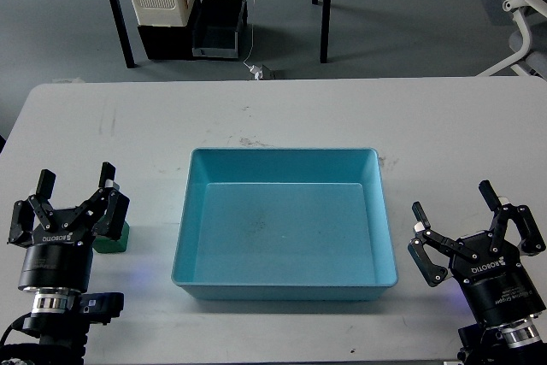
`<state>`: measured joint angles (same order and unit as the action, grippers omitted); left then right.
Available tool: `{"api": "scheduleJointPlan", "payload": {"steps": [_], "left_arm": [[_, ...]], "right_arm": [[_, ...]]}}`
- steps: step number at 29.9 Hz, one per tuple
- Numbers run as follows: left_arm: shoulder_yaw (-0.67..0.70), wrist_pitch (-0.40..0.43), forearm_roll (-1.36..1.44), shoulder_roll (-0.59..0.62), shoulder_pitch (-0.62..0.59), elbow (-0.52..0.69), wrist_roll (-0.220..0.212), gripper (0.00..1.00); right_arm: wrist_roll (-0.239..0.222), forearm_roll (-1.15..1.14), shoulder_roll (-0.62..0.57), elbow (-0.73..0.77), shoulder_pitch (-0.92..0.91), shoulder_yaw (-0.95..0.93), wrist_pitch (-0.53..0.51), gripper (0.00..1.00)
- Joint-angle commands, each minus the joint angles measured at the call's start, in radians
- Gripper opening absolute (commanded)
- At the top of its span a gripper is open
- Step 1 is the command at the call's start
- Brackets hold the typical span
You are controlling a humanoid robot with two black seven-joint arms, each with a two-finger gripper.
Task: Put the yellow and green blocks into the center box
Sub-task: 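Raise the right gripper and move it up away from the yellow cube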
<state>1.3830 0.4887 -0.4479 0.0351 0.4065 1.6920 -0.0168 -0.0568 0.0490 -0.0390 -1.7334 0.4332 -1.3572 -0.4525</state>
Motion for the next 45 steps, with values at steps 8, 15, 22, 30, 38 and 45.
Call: {"api": "scheduleJointPlan", "payload": {"steps": [8, 15, 22, 30, 38, 45], "left_arm": [[0.002, 0.0, -0.002, 0.008, -0.003, 0.0, 0.0, 1.0], [0.001, 0.0, -0.002, 0.014, 0.0, 0.0, 0.0, 1.0], [0.004, 0.0, -0.002, 0.006, 0.008, 0.003, 0.0, 1.0], [0.01, 0.0, -0.002, 0.0, 0.006, 0.003, 0.003, 1.0], [0.007, 0.0, -0.002, -0.017, 0.006, 0.003, 0.003, 1.0], [0.005, 0.0, -0.002, -0.015, 0.005, 0.005, 0.001, 1.0]], "right_arm": [[0.006, 0.005, 0.001, 0.0, -0.007, -0.048, -0.024, 1.0], [0.003, 0.018, 0.001, 0.034, -0.066, -0.085, -0.036, 1.0], [0.006, 0.018, 0.002, 0.04, -0.097, -0.141, -0.036, 1.0], [-0.009, -0.001, -0.214, 0.028, -0.189, -0.128, 0.044, 1.0], [-0.132, -0.077, -0.47, 0.0, -0.224, -0.094, 0.095, 1.0], [-0.195, -0.181, -0.705, 0.0, -0.387, 0.016, 0.175, 1.0]]}}
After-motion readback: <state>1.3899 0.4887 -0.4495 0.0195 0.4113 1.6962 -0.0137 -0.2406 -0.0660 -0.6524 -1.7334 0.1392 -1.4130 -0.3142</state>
